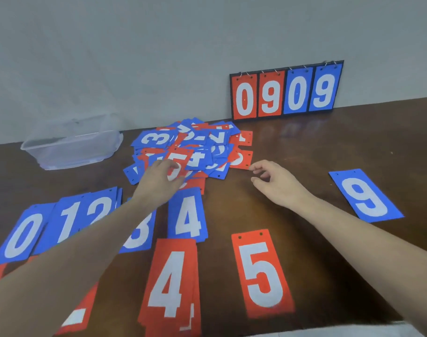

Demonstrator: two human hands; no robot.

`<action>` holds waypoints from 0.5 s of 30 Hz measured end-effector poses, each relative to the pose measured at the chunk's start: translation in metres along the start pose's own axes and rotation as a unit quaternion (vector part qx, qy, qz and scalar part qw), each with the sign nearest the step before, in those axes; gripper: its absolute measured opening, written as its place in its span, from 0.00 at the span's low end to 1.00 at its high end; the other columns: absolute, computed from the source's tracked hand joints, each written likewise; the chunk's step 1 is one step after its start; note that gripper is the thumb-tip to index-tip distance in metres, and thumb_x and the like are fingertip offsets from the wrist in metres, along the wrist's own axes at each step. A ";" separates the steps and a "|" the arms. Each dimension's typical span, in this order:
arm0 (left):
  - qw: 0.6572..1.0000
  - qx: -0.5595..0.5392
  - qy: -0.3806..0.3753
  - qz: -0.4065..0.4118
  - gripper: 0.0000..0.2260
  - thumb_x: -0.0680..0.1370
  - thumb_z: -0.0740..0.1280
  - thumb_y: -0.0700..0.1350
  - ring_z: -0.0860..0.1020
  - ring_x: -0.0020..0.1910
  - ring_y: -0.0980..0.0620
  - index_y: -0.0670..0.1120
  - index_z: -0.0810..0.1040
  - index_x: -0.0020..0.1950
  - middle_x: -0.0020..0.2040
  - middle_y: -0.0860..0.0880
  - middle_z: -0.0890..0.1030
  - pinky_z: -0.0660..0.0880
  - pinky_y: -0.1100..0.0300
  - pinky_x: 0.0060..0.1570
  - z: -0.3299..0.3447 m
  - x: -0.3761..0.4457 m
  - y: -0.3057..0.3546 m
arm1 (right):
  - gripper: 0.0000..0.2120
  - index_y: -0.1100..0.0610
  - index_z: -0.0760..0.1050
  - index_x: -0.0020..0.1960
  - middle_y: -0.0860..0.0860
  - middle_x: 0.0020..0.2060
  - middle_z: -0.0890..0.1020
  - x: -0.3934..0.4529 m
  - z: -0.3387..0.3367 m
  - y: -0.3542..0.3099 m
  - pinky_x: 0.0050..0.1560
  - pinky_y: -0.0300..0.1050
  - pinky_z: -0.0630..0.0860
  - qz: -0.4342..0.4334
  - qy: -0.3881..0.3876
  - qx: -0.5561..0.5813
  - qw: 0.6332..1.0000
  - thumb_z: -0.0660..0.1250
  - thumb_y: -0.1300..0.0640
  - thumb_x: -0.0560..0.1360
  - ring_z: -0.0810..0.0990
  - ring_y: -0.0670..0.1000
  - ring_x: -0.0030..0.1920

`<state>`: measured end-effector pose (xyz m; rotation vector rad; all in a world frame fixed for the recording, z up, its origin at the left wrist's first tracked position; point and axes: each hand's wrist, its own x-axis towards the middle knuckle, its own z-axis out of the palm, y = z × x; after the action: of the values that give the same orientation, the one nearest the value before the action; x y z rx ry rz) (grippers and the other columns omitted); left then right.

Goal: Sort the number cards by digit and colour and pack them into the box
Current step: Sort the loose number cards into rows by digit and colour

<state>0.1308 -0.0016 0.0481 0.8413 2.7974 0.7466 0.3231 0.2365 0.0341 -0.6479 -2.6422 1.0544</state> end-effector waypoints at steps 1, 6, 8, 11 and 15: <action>1.000 0.009 -0.001 -0.004 0.19 0.79 0.69 0.57 0.70 0.68 0.48 0.53 0.73 0.67 0.71 0.50 0.71 0.74 0.52 0.62 -0.003 0.010 -0.007 | 0.14 0.48 0.76 0.64 0.46 0.58 0.77 0.009 0.005 -0.005 0.53 0.39 0.72 0.003 0.002 0.001 1.000 0.67 0.55 0.80 0.77 0.46 0.55; 0.999 0.013 -0.034 -0.030 0.34 0.72 0.73 0.64 0.66 0.72 0.45 0.50 0.69 0.73 0.74 0.47 0.67 0.71 0.47 0.66 -0.014 0.052 -0.031 | 0.14 0.50 0.77 0.64 0.46 0.60 0.78 0.053 0.033 -0.027 0.58 0.40 0.73 -0.017 -0.005 -0.024 1.000 0.67 0.55 0.79 0.77 0.46 0.61; 0.997 0.016 -0.059 -0.036 0.41 0.68 0.75 0.67 0.65 0.73 0.45 0.52 0.66 0.75 0.75 0.47 0.65 0.70 0.46 0.67 -0.014 0.067 -0.037 | 0.15 0.50 0.76 0.66 0.46 0.60 0.78 0.073 0.042 -0.036 0.58 0.40 0.73 -0.020 -0.012 -0.052 0.998 0.66 0.55 0.79 0.76 0.47 0.62; 0.994 0.010 -0.099 -0.047 0.46 0.66 0.77 0.65 0.67 0.73 0.44 0.53 0.61 0.78 0.76 0.47 0.64 0.72 0.46 0.65 -0.010 0.082 -0.042 | 0.19 0.51 0.74 0.69 0.49 0.67 0.76 0.099 0.047 -0.044 0.66 0.46 0.72 -0.023 -0.024 -0.094 0.995 0.66 0.55 0.79 0.73 0.50 0.67; 0.991 -0.007 -0.121 -0.052 0.40 0.73 0.77 0.56 0.73 0.68 0.44 0.49 0.61 0.78 0.74 0.46 0.70 0.72 0.55 0.57 -0.010 0.097 -0.053 | 0.24 0.51 0.67 0.76 0.51 0.74 0.71 0.137 0.052 -0.050 0.73 0.52 0.66 -0.055 -0.019 -0.167 0.984 0.63 0.51 0.81 0.68 0.54 0.74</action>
<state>0.0212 0.0085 0.0327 0.7240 2.5940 0.6025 0.1687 0.2386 0.0372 -0.5383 -2.8780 0.6029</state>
